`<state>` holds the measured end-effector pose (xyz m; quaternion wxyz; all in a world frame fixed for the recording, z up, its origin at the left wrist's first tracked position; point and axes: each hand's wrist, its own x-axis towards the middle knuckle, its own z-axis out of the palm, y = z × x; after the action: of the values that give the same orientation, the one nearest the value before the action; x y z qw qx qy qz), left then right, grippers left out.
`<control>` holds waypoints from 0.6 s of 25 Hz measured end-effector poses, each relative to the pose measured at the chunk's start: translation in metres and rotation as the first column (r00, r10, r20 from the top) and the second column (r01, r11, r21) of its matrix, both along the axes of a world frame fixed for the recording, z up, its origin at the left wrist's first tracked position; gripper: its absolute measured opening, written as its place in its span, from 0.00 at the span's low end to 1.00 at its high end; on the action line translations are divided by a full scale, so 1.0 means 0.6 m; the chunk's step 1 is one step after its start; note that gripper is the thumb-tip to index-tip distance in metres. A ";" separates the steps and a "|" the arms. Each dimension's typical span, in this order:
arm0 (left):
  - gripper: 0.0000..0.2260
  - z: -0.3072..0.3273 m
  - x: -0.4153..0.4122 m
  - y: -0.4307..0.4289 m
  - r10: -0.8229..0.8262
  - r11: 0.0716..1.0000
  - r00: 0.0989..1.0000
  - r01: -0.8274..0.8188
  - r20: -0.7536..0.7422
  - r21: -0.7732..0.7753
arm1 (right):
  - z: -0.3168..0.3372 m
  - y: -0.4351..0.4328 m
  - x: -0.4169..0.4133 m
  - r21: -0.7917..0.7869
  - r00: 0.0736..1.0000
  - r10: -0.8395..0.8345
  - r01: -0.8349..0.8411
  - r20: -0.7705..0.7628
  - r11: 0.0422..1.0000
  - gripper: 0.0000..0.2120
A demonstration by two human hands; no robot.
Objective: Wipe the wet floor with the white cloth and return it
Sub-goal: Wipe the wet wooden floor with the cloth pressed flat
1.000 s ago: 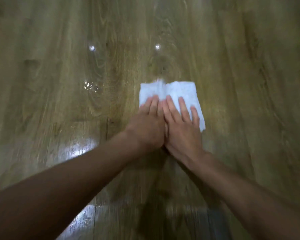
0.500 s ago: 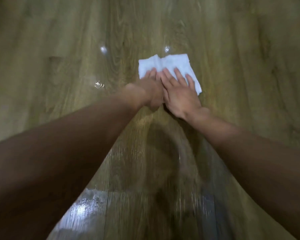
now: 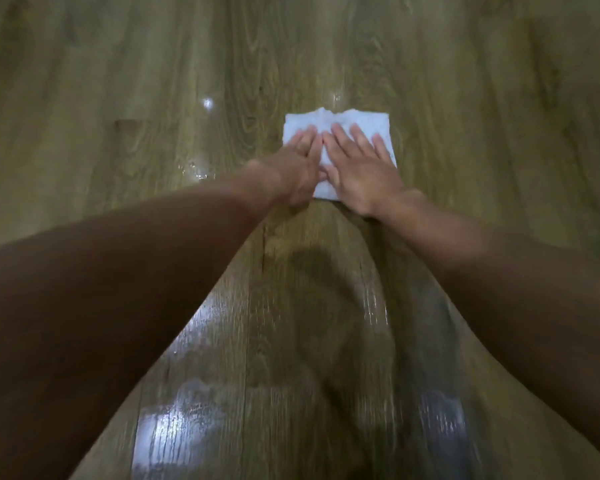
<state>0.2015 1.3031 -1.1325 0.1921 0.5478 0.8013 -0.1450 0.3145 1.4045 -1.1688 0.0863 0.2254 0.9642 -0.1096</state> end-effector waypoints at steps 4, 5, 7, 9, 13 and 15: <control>0.27 -0.018 -0.004 -0.013 0.005 0.997 1.000 -0.004 -0.006 0.077 | -0.003 0.006 0.002 -0.020 0.999 0.002 -0.003 -0.041 1.000 0.25; 0.28 -0.022 0.017 -0.036 -0.034 0.995 0.999 0.037 -0.040 0.088 | -0.004 -0.019 0.029 0.010 0.998 0.018 -0.017 -0.068 1.000 0.25; 0.28 -0.019 0.063 -0.103 -0.057 0.996 0.998 0.059 -0.030 0.073 | -0.002 -0.090 0.081 0.014 0.996 0.024 -0.023 -0.088 1.000 0.25; 0.28 0.003 0.096 -0.150 -0.133 0.991 0.988 0.134 -0.071 0.002 | 0.012 -0.162 0.117 -0.041 0.999 -0.003 0.001 -0.042 0.999 0.25; 0.30 -0.003 0.061 -0.152 -0.198 0.980 0.978 0.198 -0.059 -0.006 | 0.006 -0.161 0.119 0.017 1.000 0.009 -0.009 -0.023 1.000 0.26; 0.31 0.000 0.020 -0.114 -0.162 0.986 0.983 0.164 -0.084 0.013 | -0.004 -0.103 0.064 0.024 0.998 0.018 -0.017 -0.063 1.000 0.26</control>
<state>0.2133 1.2347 -1.1326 0.1408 0.6069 0.7624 -0.1747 0.3531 1.3429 -1.1712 0.0538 0.2144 0.9696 -0.1047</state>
